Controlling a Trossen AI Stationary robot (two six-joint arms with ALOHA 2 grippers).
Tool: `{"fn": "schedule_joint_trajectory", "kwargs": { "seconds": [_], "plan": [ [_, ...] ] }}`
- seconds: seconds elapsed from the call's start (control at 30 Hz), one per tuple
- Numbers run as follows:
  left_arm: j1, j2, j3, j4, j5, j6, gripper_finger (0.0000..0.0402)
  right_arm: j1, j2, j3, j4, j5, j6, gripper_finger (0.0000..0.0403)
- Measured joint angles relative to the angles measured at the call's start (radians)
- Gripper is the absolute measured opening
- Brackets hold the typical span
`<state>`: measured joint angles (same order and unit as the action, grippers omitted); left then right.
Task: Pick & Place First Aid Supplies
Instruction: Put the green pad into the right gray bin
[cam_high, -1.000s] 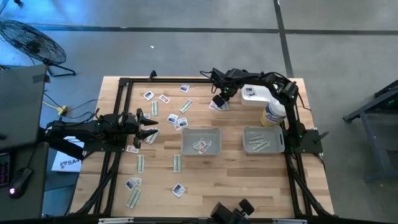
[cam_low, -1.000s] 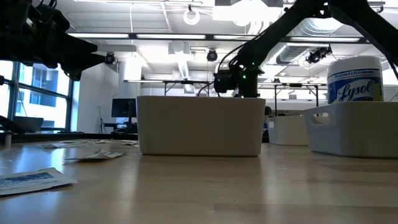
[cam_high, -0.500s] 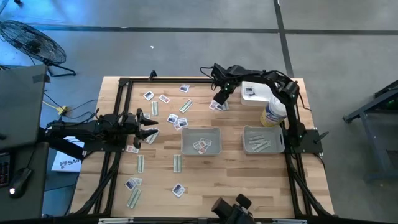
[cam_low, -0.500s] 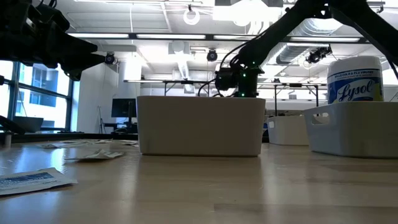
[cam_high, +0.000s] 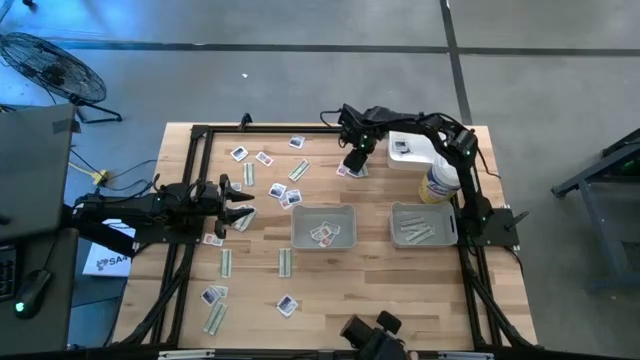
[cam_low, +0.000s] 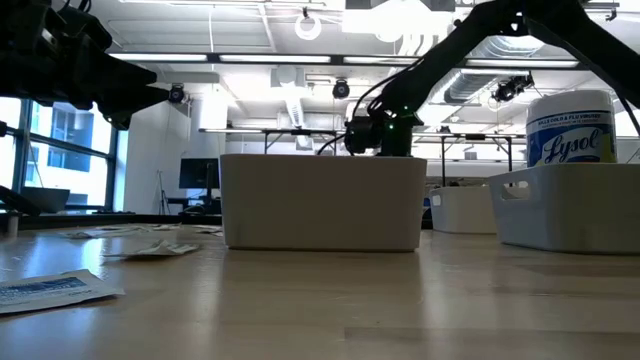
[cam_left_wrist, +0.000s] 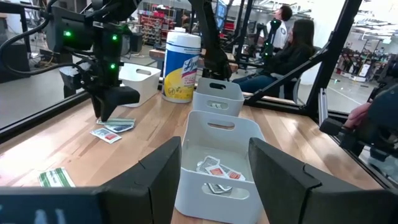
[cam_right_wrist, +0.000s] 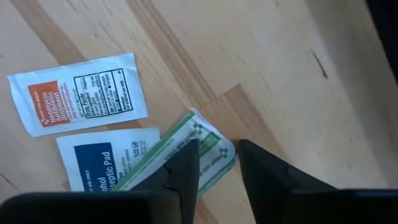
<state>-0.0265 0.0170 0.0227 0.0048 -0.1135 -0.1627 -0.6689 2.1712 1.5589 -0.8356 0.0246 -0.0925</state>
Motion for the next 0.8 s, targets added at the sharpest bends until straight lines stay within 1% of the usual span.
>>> {"fn": "schedule_joint_trajectory", "kwargs": {
  "seconds": [0.13,0.27,0.37,0.5,0.53,0.67,0.8],
  "plan": [
    [0.0,0.0,0.0,0.0,0.0,0.0,0.0186,0.0,0.002,-0.002,0.009,0.001,0.003,0.0098],
    [0.0,0.0,0.0,0.0,0.0,0.0,0.0186,-0.005,0.003,-0.003,0.01,0.003,0.014,0.008],
    [0.0,0.0,0.0,0.0,0.0,0.0,0.0186,-0.013,0.005,-0.004,0.012,0.003,0.038,0.0055],
    [0.0,0.0,0.0,0.0,0.0,0.0,0.0186,-0.016,0.005,-0.004,0.014,0.001,0.041,0.001],
    [0.0,0.0,0.0,0.0,0.0,0.0,0.0186,-0.016,0.005,-0.004,0.014,0.0,0.04,0.0006],
    [0.0,0.0,0.0,0.0,0.0,0.0,0.0186,-0.008,0.005,-0.004,0.015,0.015,0.043,0.001],
    [0.0,0.0,0.0,0.0,0.0,0.0,0.0186,0.012,-0.009,-0.006,0.014,0.045,0.043,0.0003]
  ]
}}
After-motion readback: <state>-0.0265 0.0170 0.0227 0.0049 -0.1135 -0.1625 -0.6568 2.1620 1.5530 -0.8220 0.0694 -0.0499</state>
